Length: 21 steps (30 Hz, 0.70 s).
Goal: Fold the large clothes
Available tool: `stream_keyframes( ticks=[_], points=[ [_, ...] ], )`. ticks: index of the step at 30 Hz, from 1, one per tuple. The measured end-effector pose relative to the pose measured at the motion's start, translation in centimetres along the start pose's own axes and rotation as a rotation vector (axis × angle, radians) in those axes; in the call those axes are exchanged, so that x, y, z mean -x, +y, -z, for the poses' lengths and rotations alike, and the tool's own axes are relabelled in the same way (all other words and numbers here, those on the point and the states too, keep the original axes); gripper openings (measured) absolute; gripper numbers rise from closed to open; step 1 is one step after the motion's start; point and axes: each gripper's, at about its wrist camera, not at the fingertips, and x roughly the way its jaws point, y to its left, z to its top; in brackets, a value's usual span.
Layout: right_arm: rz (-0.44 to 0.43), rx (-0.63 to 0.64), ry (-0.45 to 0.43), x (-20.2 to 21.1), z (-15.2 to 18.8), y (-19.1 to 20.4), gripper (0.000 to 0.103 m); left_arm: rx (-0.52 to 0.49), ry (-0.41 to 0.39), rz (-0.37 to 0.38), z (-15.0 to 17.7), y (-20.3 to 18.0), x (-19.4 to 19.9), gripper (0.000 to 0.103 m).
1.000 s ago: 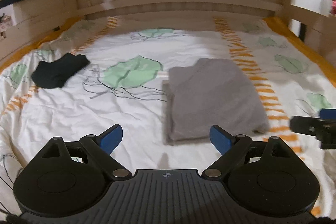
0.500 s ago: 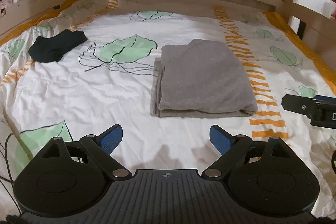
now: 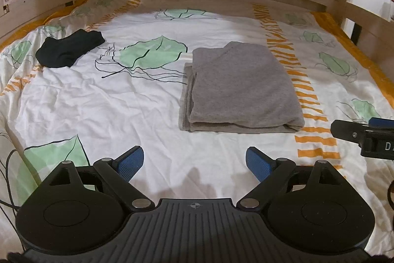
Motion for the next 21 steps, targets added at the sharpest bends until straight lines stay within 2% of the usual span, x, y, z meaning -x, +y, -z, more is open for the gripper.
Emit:
stream_keyframes(
  ticks=[21],
  points=[
    [0.004, -0.002, 0.033, -0.86, 0.23, 0.22, 0.102, -0.002, 0.025, 0.011, 0.24, 0.32, -0.98, 0.090]
  ],
)
